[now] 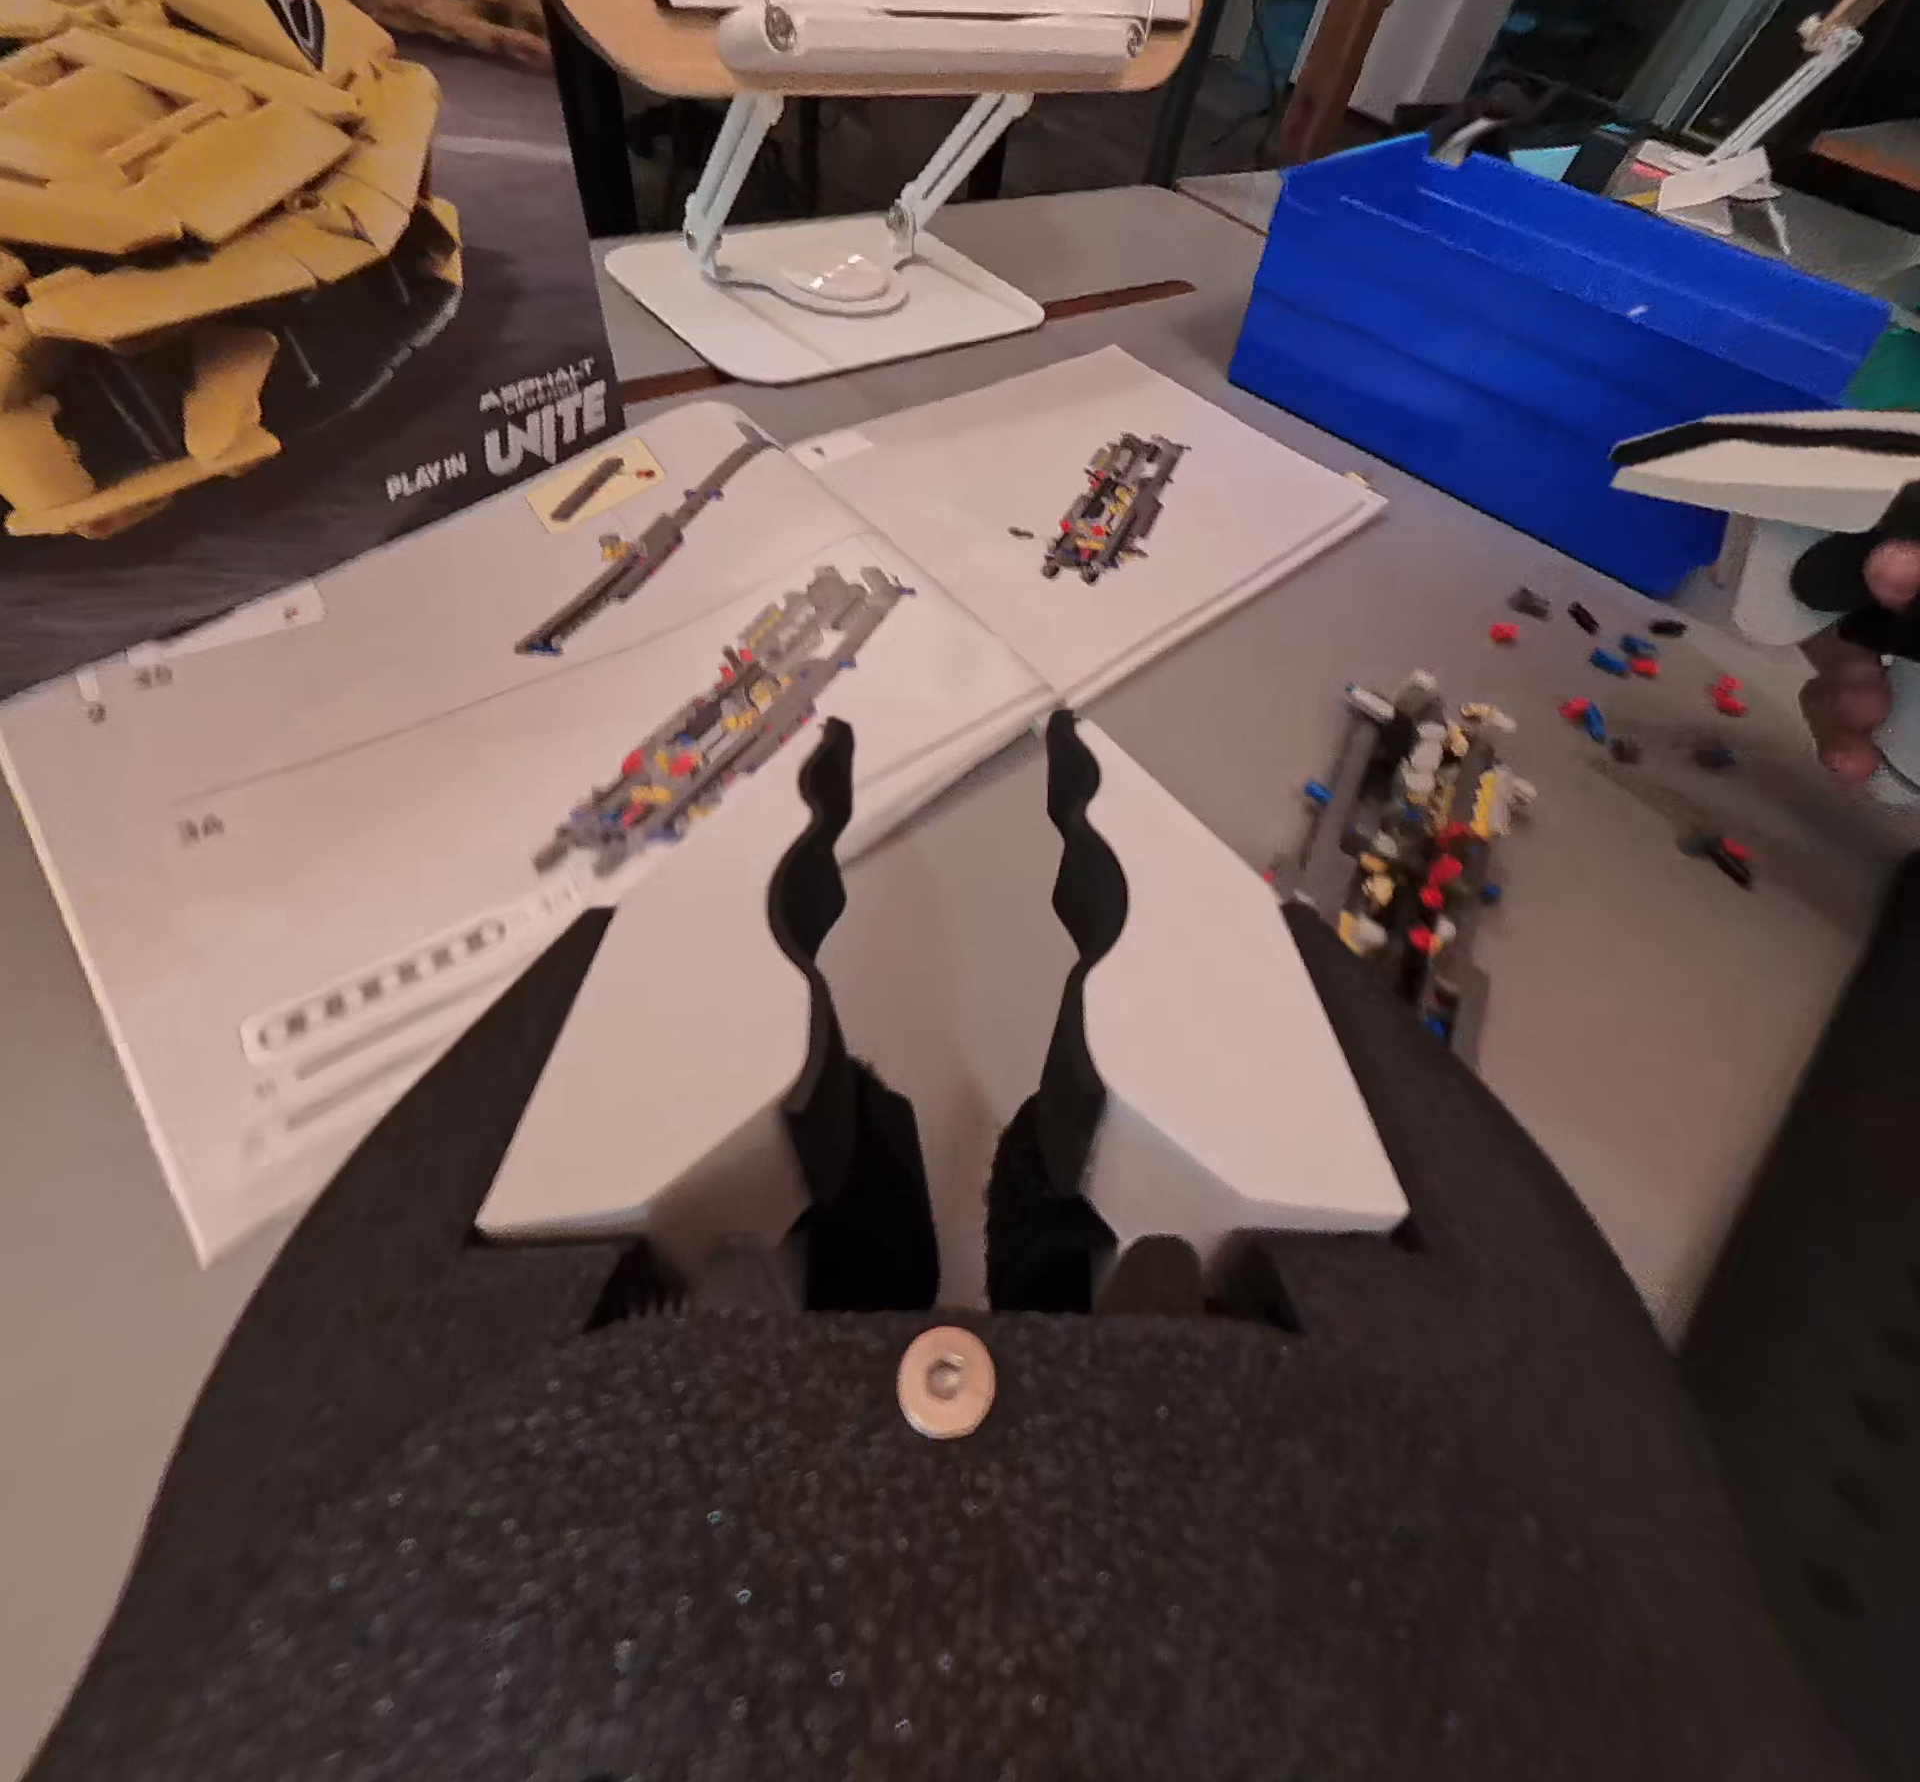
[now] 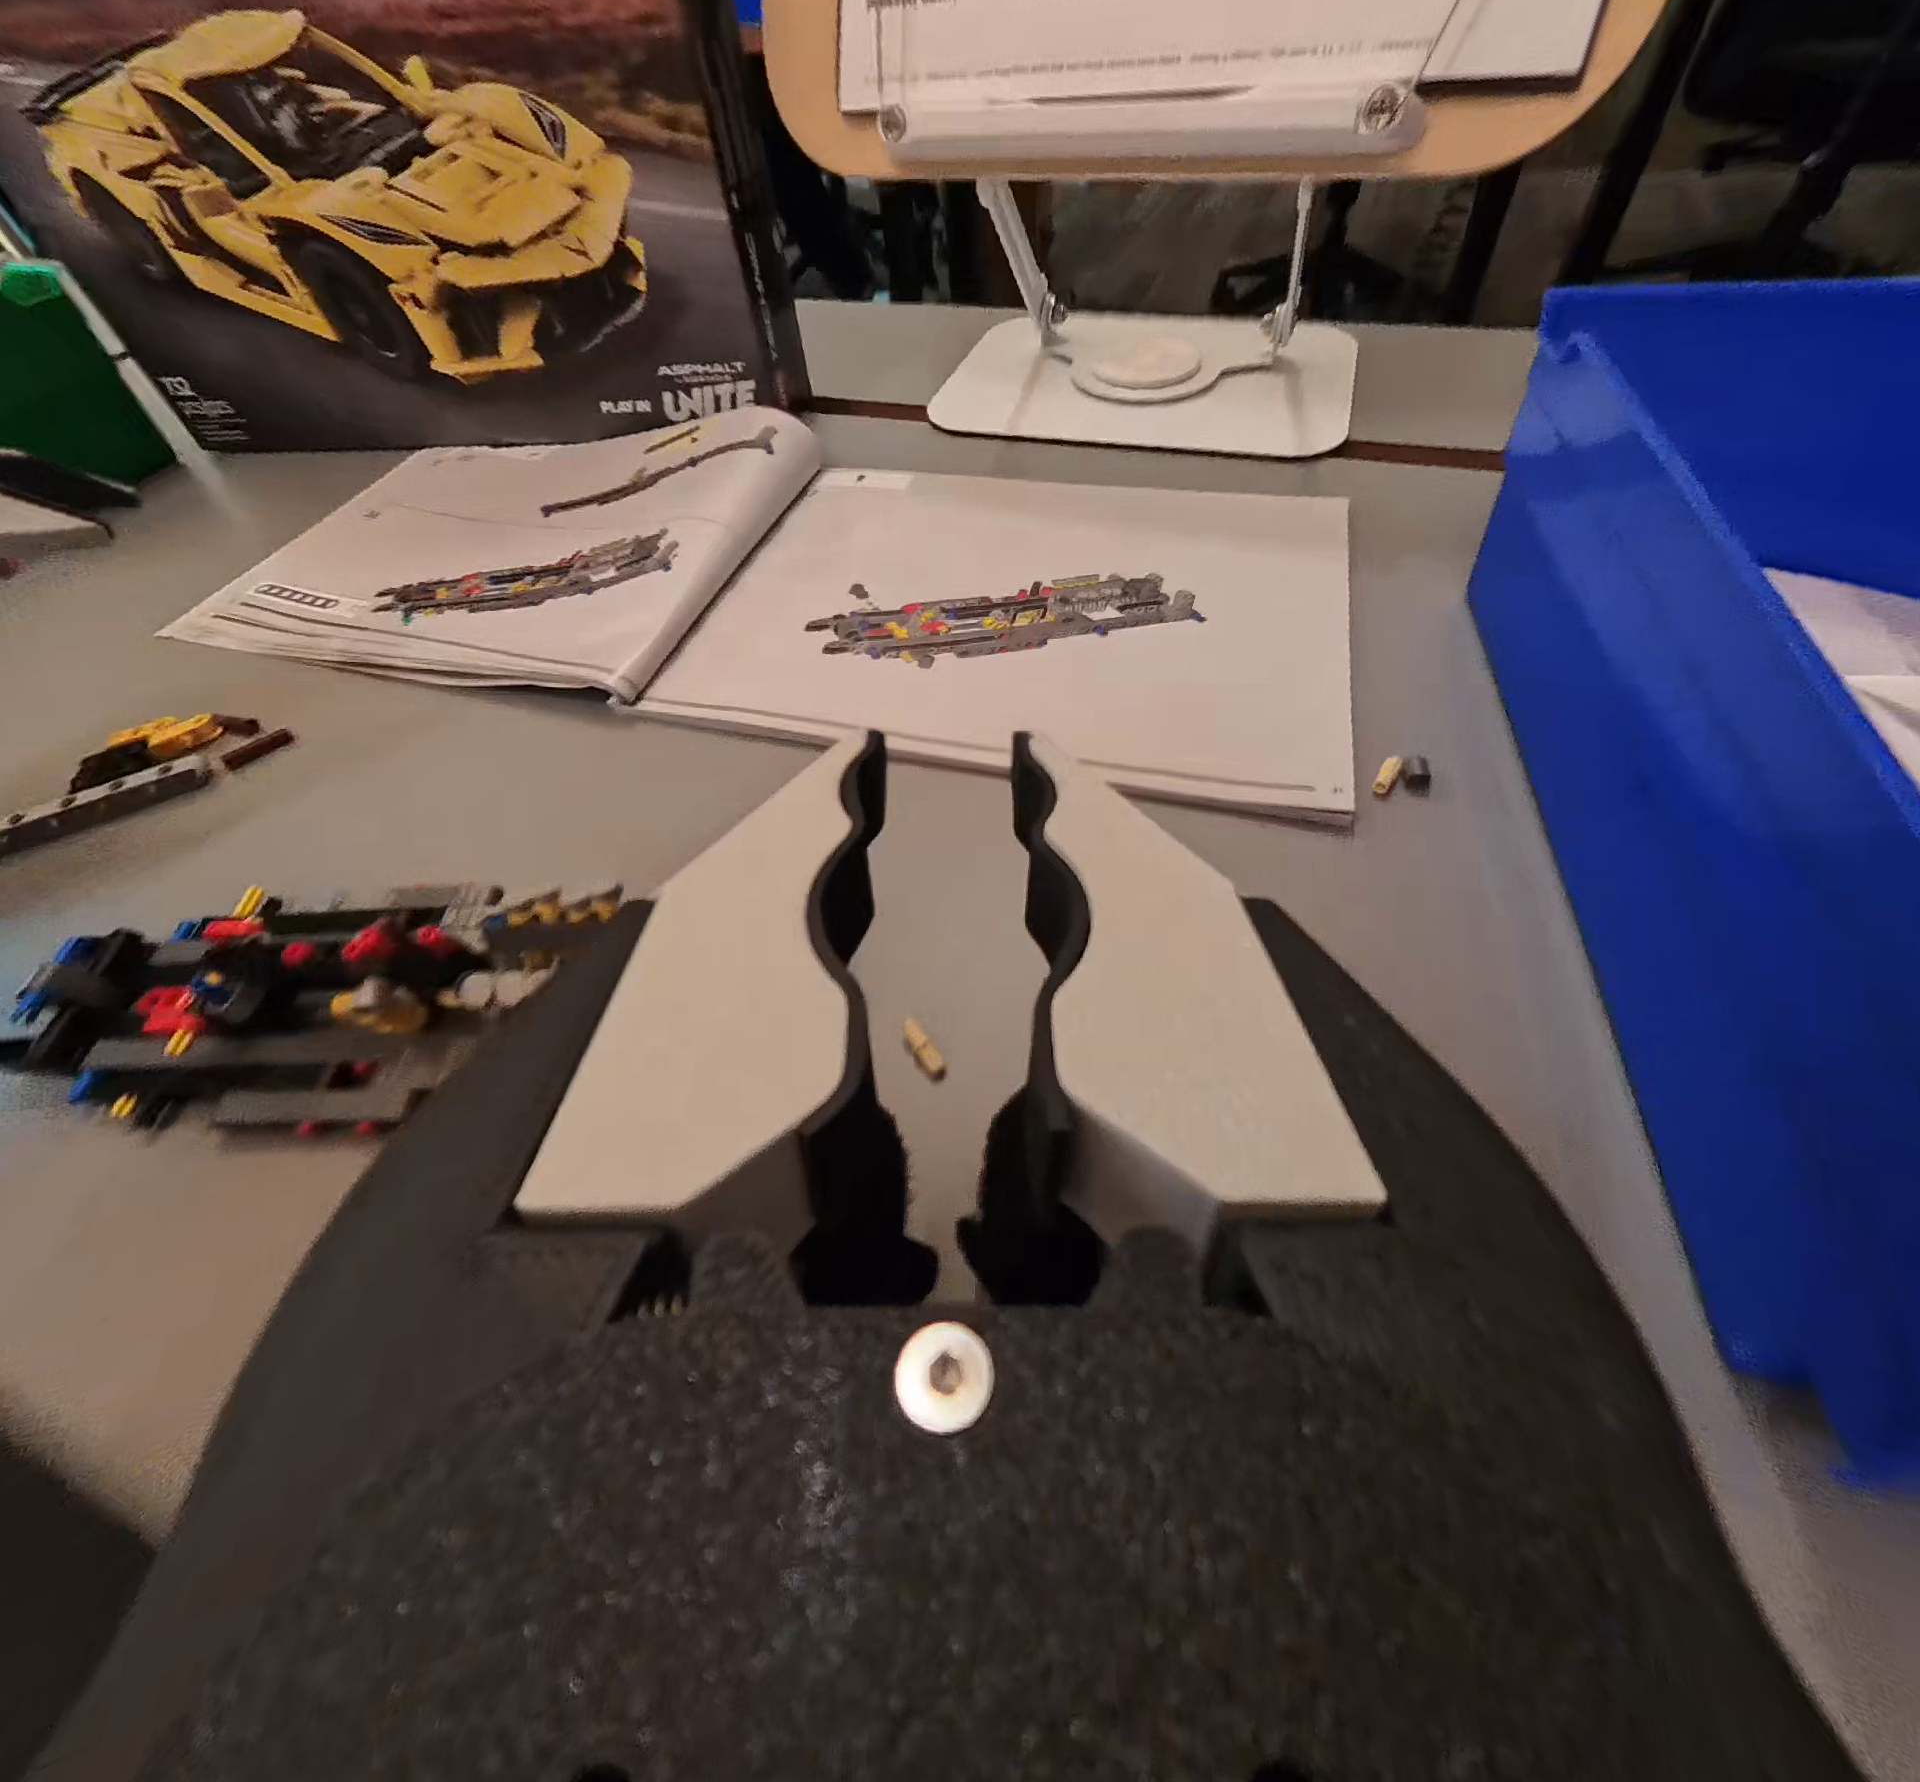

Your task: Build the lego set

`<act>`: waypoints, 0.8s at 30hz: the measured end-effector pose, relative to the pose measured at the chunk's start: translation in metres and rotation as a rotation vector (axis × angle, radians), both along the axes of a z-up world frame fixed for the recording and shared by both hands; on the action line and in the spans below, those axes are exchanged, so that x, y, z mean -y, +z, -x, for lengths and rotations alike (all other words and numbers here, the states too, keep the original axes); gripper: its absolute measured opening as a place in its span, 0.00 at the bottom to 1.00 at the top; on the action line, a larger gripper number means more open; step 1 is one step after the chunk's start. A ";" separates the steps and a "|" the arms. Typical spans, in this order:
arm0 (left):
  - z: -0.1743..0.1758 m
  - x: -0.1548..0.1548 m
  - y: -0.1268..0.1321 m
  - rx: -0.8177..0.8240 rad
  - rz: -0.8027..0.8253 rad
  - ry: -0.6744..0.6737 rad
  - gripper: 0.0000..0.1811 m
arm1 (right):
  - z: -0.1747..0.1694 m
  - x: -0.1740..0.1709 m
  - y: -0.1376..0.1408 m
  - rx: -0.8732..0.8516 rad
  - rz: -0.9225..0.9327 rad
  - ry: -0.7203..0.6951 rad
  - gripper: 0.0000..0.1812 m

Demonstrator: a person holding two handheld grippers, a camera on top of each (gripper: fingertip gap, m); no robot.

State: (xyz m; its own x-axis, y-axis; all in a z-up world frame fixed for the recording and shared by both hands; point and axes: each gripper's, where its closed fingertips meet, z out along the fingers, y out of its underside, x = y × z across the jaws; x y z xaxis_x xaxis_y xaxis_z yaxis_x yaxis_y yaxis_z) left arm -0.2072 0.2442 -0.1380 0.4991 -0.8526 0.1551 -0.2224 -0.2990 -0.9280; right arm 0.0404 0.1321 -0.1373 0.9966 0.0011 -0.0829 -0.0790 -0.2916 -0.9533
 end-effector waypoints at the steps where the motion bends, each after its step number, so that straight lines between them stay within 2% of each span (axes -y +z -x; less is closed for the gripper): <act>1: -0.007 -0.009 0.005 -0.007 -0.013 0.001 0.20 | -0.003 -0.012 -0.004 -0.011 0.041 0.007 0.12; 3: -0.019 -0.028 0.009 -0.041 -0.050 0.019 0.20 | -0.006 -0.035 -0.019 -0.042 0.142 0.037 0.15; 6: -0.030 -0.047 0.001 -0.075 -0.085 0.048 0.20 | -0.010 -0.055 -0.031 -0.084 0.183 0.053 0.15; 10: -0.031 -0.042 -0.016 -0.098 -0.065 0.019 0.20 | -0.020 -0.054 -0.031 -0.061 0.172 0.022 0.14; 15: -0.021 -0.039 -0.009 -0.047 -0.092 0.035 0.19 | -0.028 -0.052 -0.024 -0.009 0.122 0.030 0.14; 17: -0.017 -0.035 -0.007 -0.023 -0.082 0.032 0.19 | -0.034 -0.038 -0.015 0.037 0.146 0.052 0.12; 18: -0.015 -0.033 -0.008 -0.017 -0.076 0.029 0.19 | -0.034 -0.028 -0.011 0.053 0.167 0.077 0.08; 20: -0.012 -0.031 -0.011 -0.029 -0.074 0.030 0.19 | -0.030 -0.005 -0.008 0.062 0.221 0.155 0.08; 24: -0.013 -0.027 -0.009 -0.044 -0.097 0.019 0.19 | 0.001 0.053 -0.038 0.036 0.447 0.409 0.14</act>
State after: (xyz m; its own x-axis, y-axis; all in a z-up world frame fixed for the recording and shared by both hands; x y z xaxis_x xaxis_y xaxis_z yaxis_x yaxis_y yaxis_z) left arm -0.1942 0.2711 -0.1474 0.5195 -0.8530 0.0499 -0.2587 -0.2126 -0.9423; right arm 0.0398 0.0789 -0.1758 0.9248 0.3577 -0.1295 0.1545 -0.6643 -0.7313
